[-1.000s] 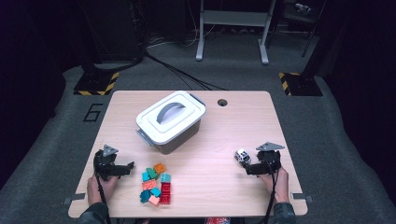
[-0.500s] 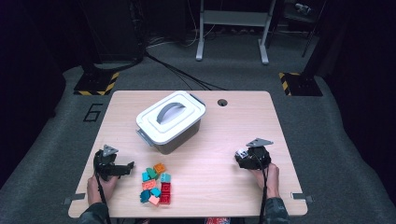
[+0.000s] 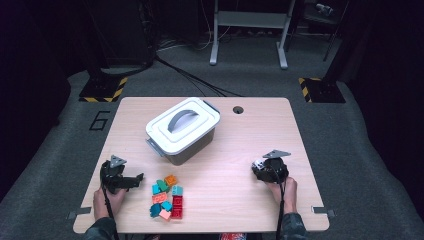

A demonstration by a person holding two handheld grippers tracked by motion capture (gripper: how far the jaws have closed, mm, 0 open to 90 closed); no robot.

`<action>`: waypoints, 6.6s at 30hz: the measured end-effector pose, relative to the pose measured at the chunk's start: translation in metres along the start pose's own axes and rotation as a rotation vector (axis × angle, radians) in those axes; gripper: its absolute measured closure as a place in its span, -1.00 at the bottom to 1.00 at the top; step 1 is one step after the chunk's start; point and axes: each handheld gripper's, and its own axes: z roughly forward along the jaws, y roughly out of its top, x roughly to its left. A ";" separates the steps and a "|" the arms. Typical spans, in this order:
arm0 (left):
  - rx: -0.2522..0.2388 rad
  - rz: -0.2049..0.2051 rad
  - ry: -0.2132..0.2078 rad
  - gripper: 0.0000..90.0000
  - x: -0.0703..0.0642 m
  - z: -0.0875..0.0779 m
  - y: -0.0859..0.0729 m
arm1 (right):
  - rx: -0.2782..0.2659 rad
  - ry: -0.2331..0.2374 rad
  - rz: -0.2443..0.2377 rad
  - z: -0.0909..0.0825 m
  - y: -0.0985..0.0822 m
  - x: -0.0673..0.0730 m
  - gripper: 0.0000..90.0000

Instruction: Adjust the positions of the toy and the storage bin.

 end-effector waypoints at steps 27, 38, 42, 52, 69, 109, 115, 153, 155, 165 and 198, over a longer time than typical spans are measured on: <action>-0.001 0.000 0.000 -1.00 0.000 0.000 0.000 | -0.119 -0.099 0.068 -0.052 -0.001 -0.027 0.07; 0.003 0.000 0.000 -1.00 0.000 0.000 0.000 | -0.122 -0.167 0.143 -0.075 -0.030 -0.055 0.07; 0.004 0.001 0.001 -1.00 0.000 0.000 0.000 | -0.121 -0.191 0.168 -0.081 -0.043 -0.062 0.07; 0.004 0.001 0.001 -1.00 0.000 0.000 0.000 | -0.114 -0.223 0.199 -0.092 -0.067 -0.068 0.06; 0.004 0.001 0.001 -1.00 0.000 0.000 0.000 | -0.152 -0.198 0.177 -0.113 -0.055 -0.050 -0.70; 0.018 0.050 -0.076 -0.84 0.004 -0.005 0.003 | -0.056 -0.031 0.021 -0.034 -0.061 0.023 -0.87; -0.009 0.079 -0.083 -0.85 0.000 -0.017 0.022 | -0.051 -0.036 0.012 -0.034 -0.061 0.022 -0.88; -0.136 0.190 -0.132 -0.69 -0.021 -0.039 0.169 | -0.062 -0.055 0.029 -0.033 -0.060 0.018 -0.81; -0.107 0.182 -0.132 -0.67 -0.018 -0.029 0.169 | -0.064 -0.056 0.028 -0.033 -0.060 0.018 -0.80; -0.083 0.115 -0.196 -0.30 -0.014 -0.005 0.173 | -0.071 -0.062 0.034 -0.034 -0.060 0.019 -0.74; -0.082 0.173 -0.287 -0.04 -0.070 -0.027 0.153 | -0.075 -0.064 0.024 -0.034 -0.060 0.018 -0.71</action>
